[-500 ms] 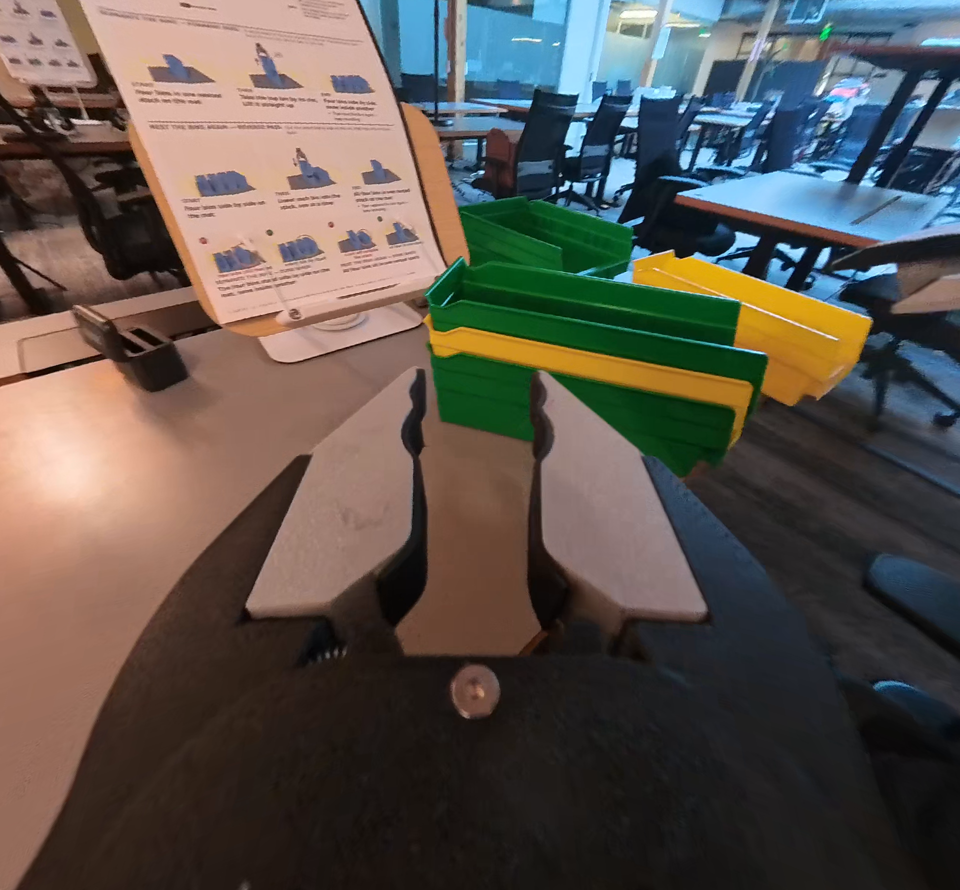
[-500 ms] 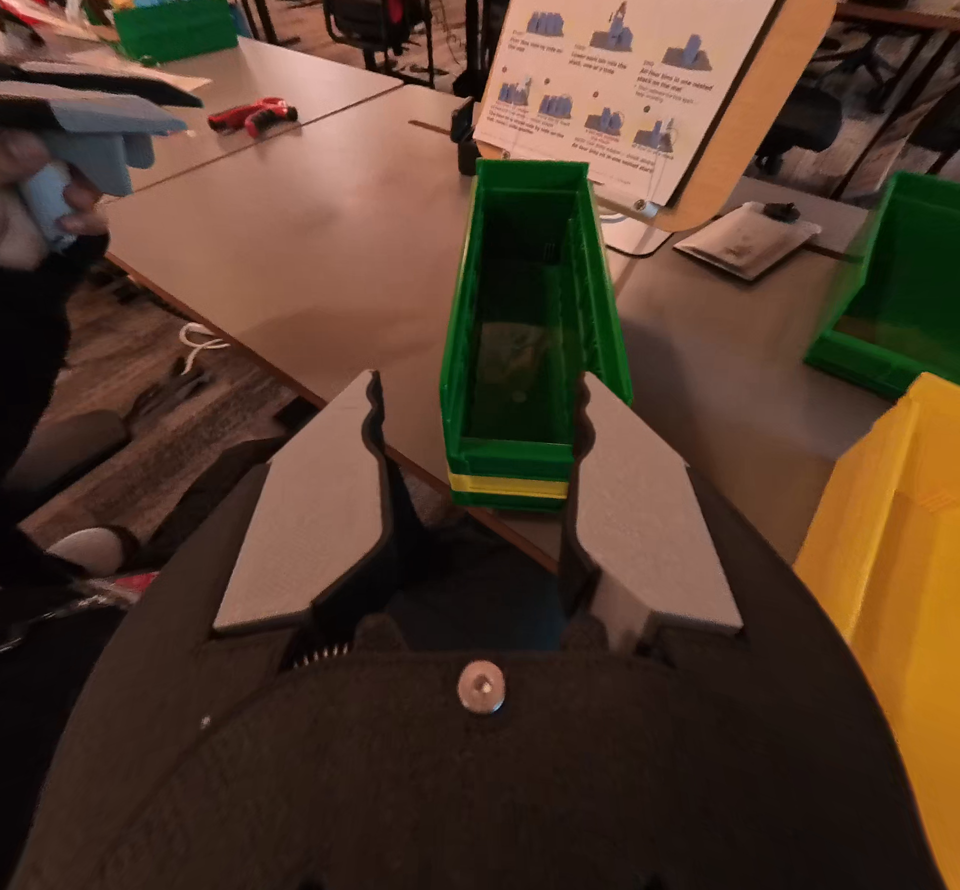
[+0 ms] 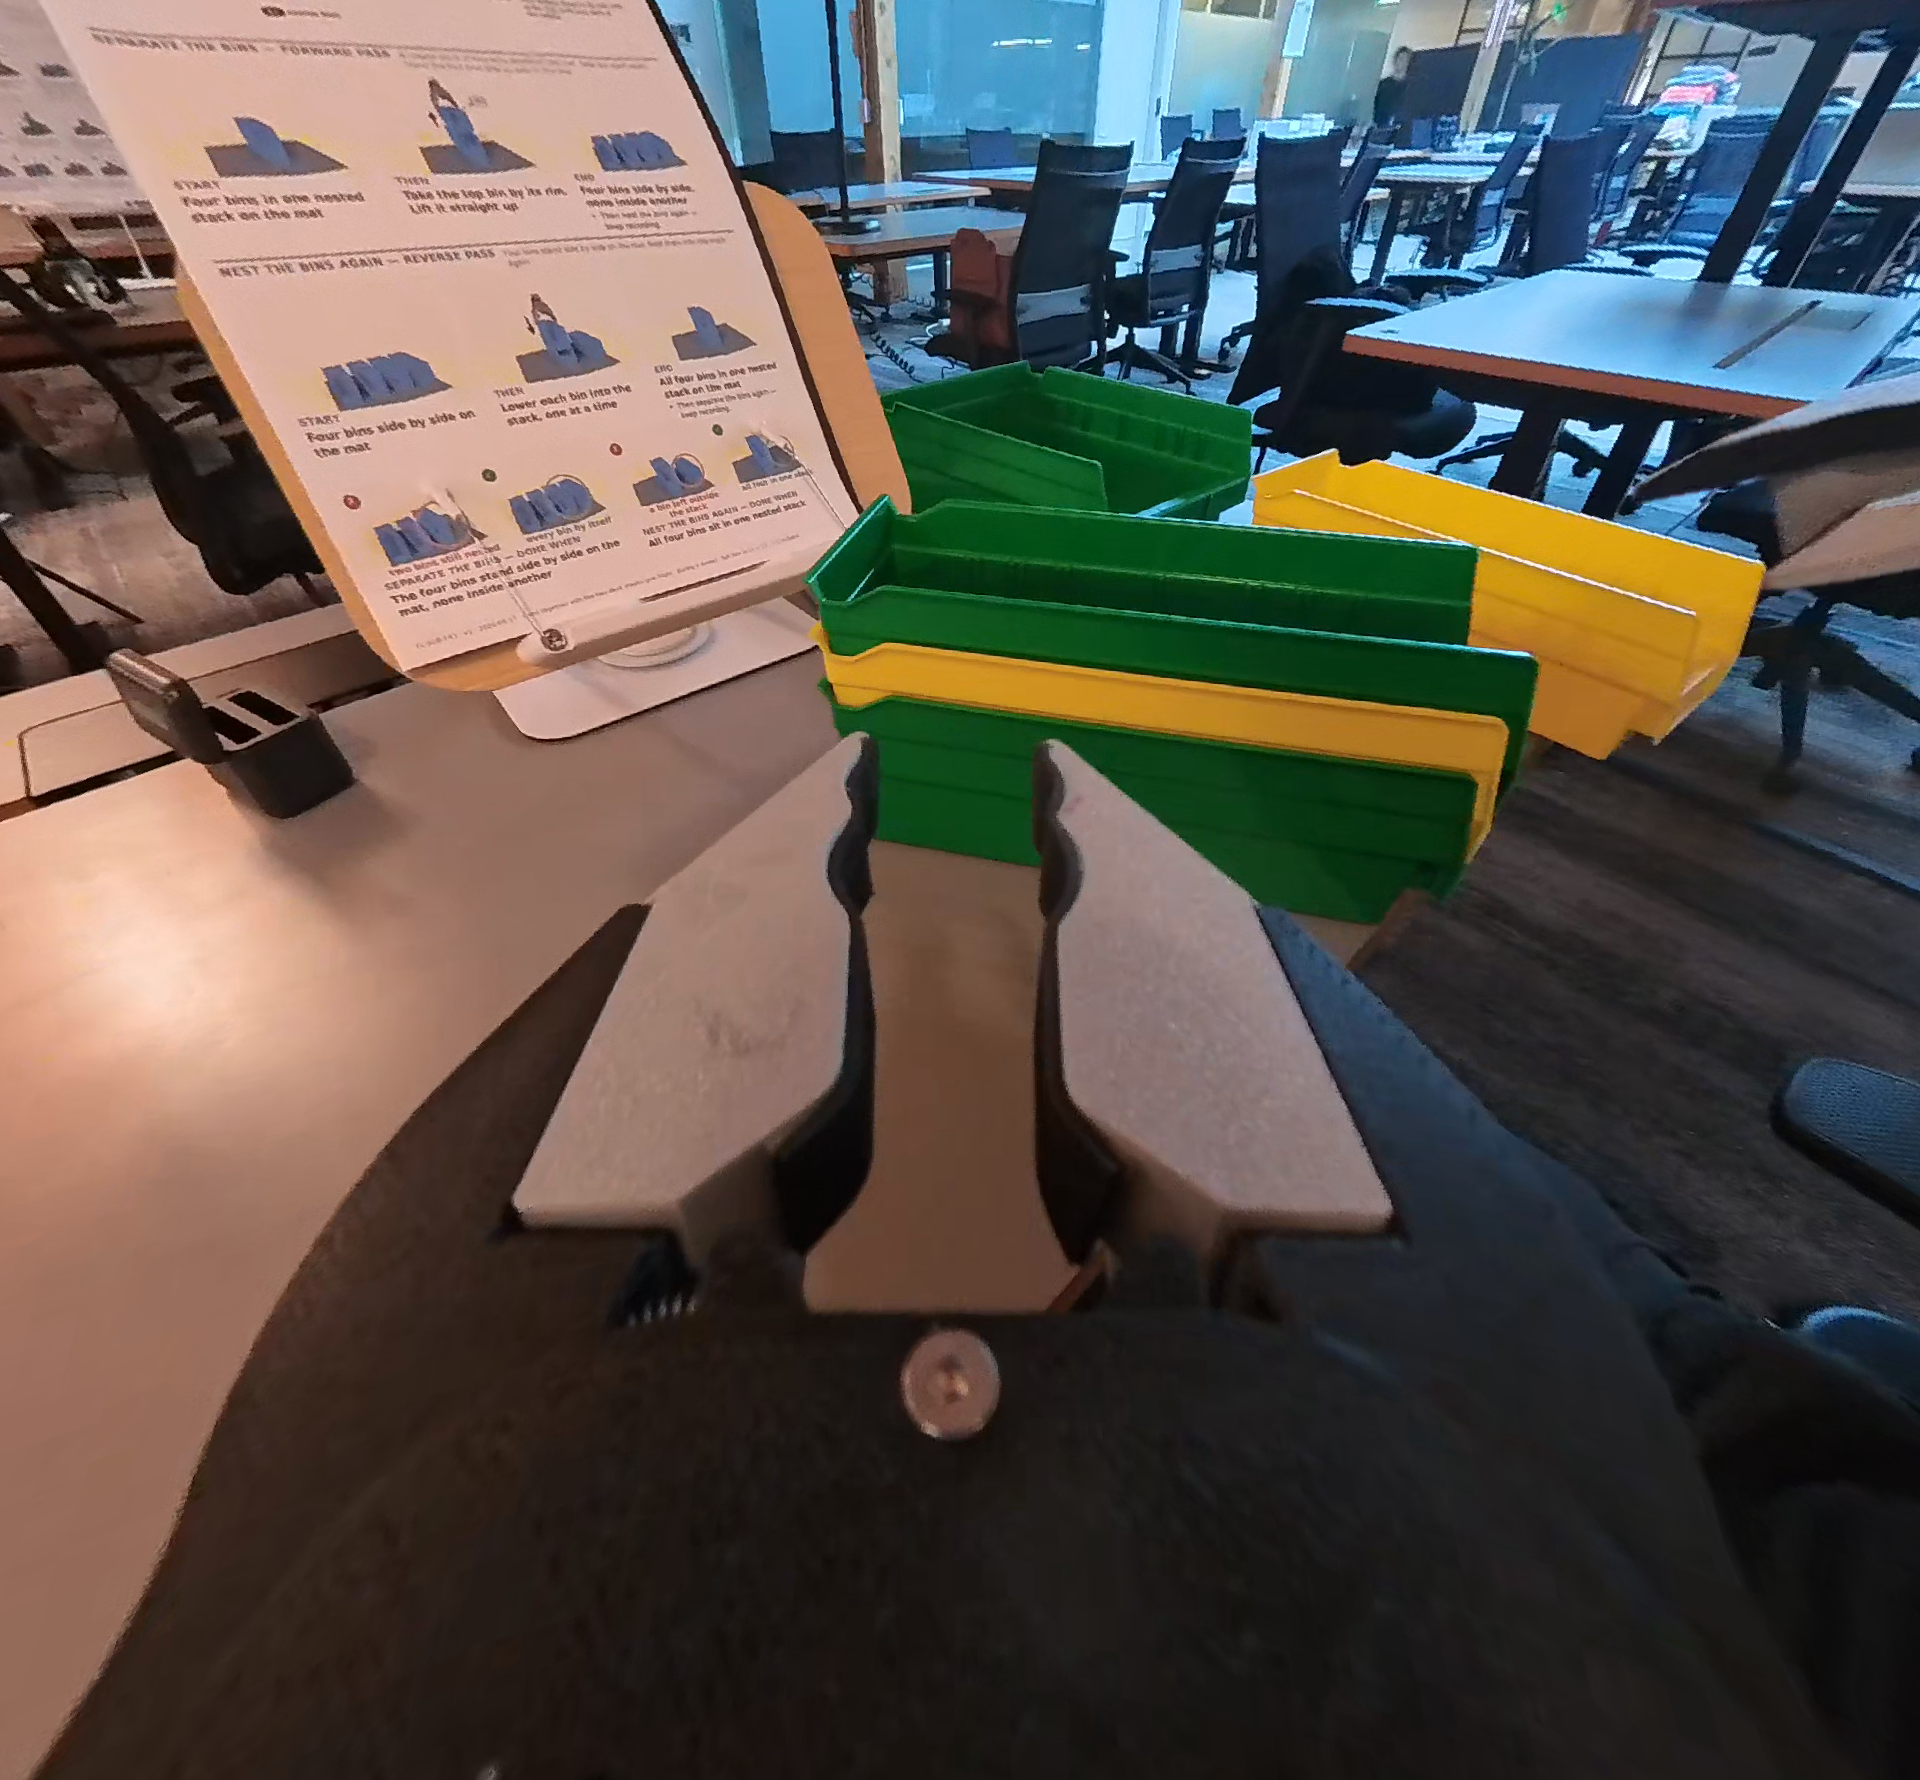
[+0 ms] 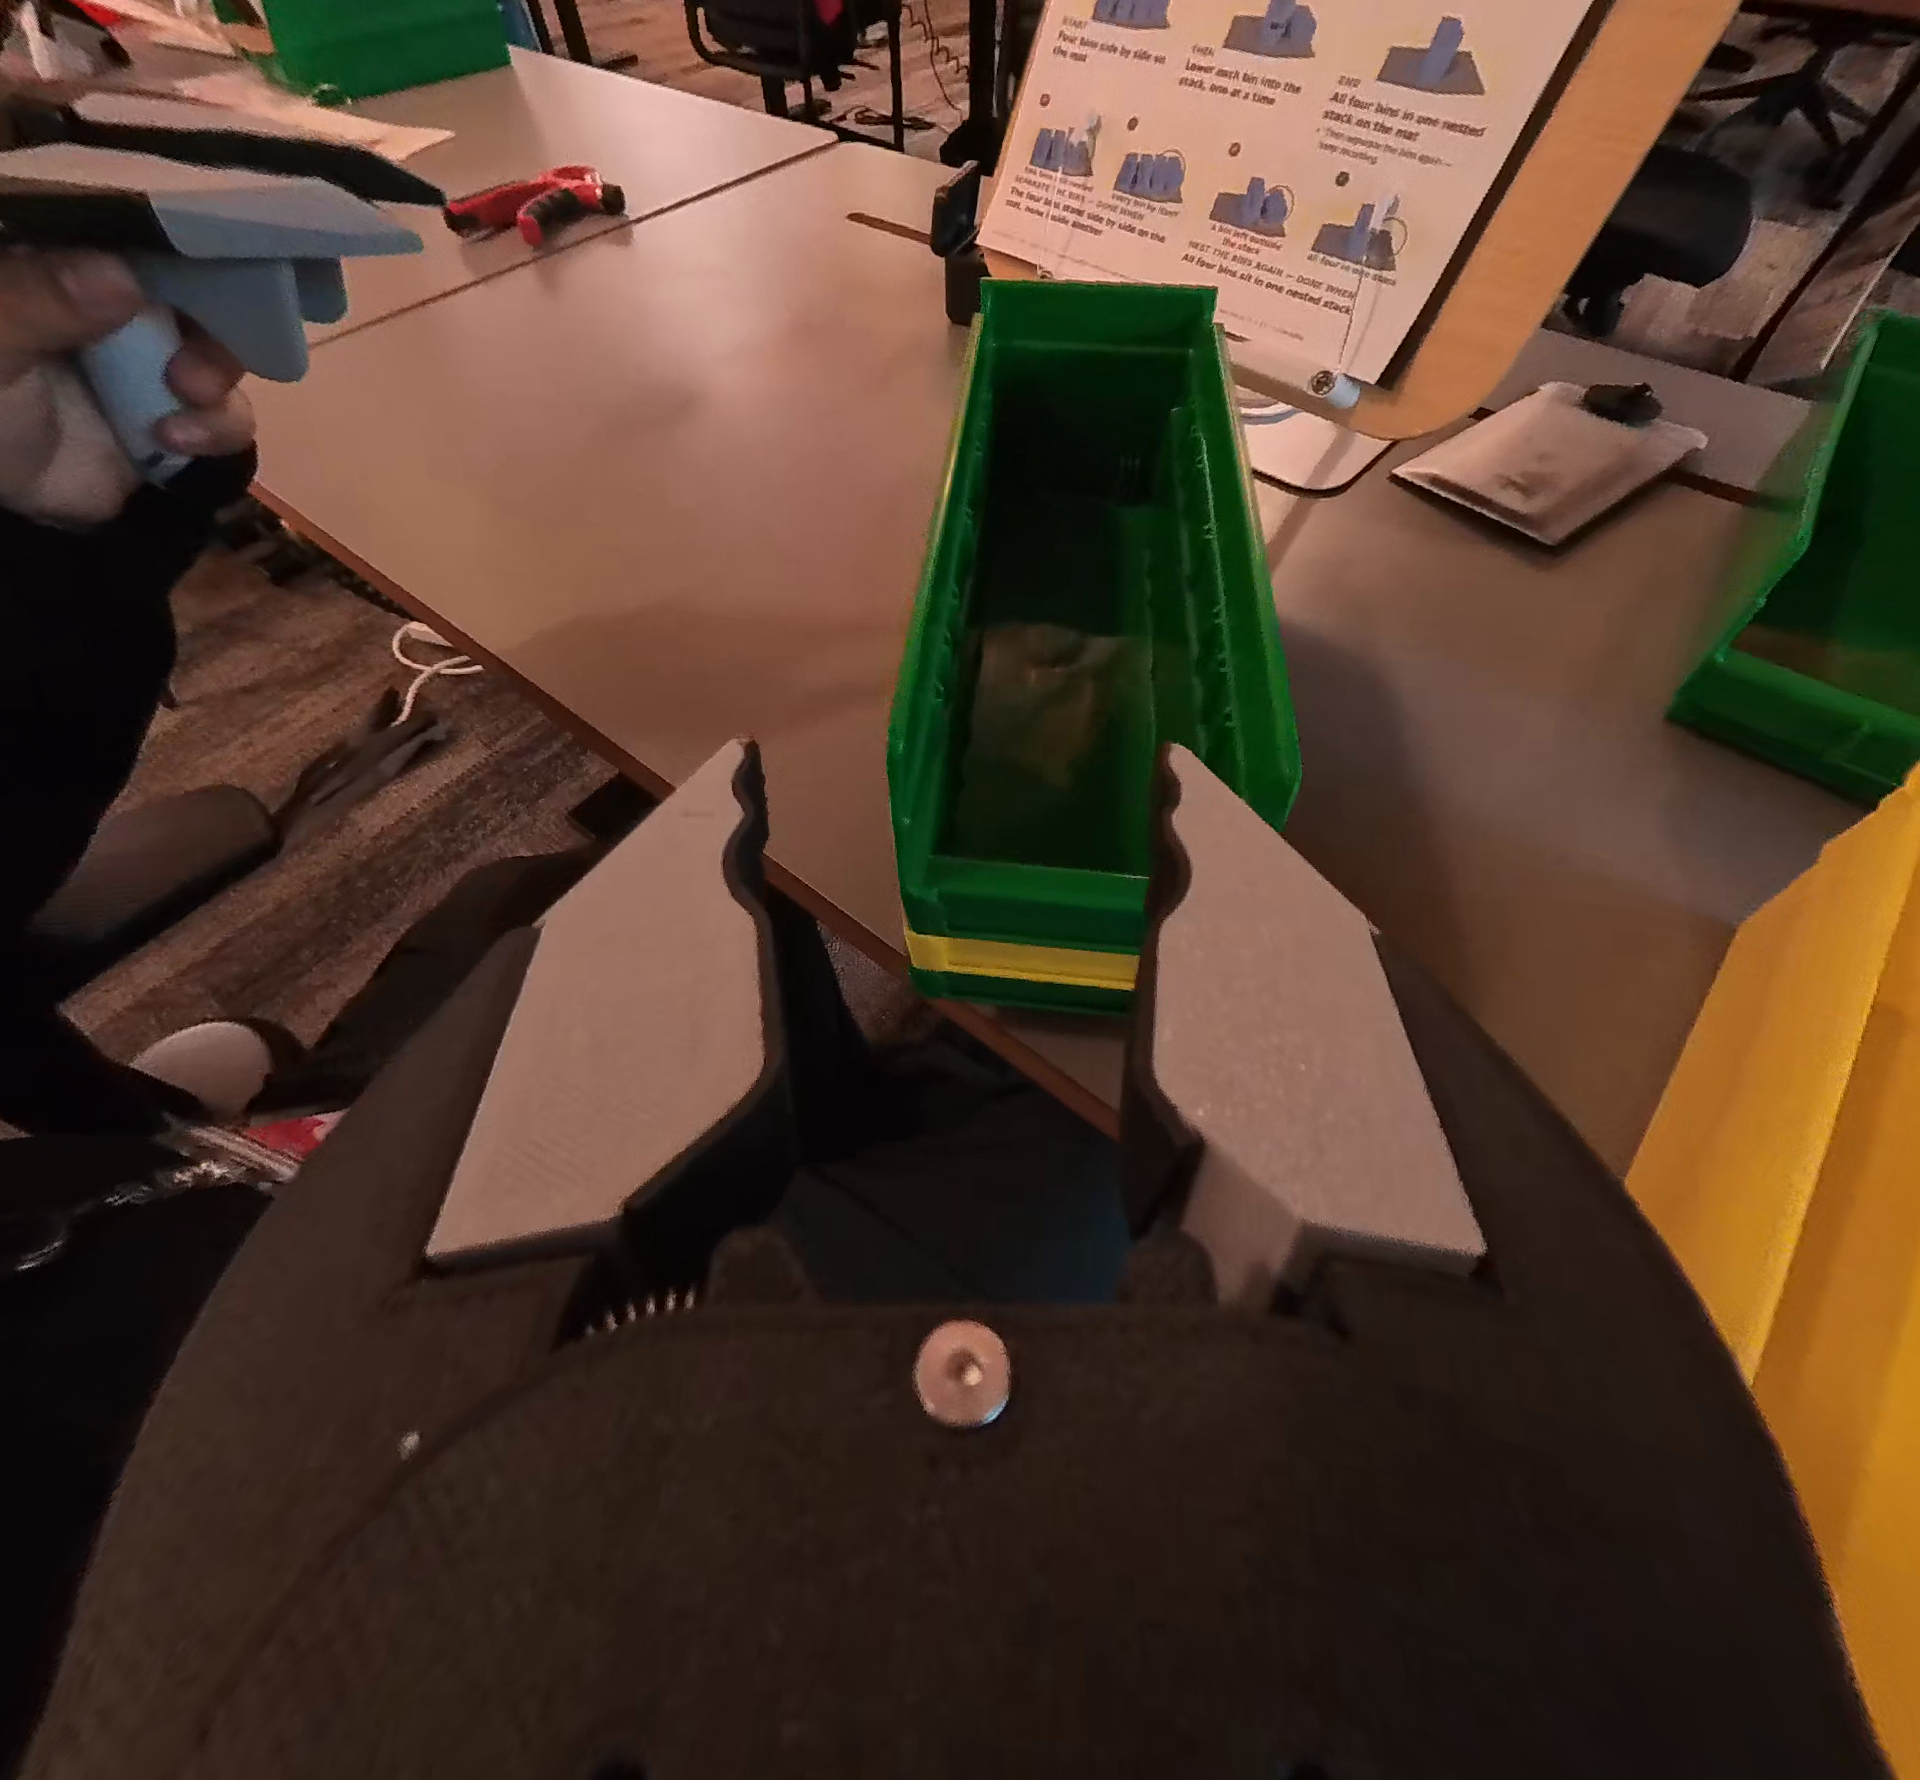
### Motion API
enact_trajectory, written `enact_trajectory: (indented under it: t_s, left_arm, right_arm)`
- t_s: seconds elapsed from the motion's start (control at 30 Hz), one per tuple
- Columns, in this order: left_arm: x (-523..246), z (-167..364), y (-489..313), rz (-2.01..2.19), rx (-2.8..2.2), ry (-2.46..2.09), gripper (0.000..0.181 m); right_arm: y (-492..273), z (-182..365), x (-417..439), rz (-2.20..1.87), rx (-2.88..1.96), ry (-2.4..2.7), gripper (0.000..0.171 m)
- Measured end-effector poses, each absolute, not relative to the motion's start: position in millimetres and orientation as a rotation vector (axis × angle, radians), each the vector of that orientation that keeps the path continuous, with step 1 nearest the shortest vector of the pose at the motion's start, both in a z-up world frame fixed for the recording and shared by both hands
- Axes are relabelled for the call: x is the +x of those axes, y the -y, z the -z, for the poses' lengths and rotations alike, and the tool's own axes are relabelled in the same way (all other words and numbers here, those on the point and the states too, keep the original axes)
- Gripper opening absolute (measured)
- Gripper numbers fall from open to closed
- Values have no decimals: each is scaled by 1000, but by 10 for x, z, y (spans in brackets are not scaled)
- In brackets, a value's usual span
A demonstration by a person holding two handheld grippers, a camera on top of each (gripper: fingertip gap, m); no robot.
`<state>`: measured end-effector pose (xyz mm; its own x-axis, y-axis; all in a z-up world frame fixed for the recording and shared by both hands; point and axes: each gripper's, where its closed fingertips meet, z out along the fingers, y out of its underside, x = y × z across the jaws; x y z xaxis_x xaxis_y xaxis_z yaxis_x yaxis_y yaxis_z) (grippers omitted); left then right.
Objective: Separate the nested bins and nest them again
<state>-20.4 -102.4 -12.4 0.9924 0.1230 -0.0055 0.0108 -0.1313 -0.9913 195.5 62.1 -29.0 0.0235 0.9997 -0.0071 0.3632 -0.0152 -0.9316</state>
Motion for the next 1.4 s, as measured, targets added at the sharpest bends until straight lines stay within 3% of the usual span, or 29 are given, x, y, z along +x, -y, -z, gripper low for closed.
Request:
enact_trajectory:
  t_s: [0.43,0.9,1.4]
  left_arm:
    - [-236,37,1133,-111,-1683,94,27]
    - [-214,89,1084,-112,-1703,81,26]
    - [-212,101,1082,-112,-1711,77,26]
  right_arm:
    - [-516,290,1908,-1060,-1463,1482,83]
    - [-599,264,1929,-1085,-1483,1434,75]
    - [-596,320,1907,-1153,-1517,1442,92]
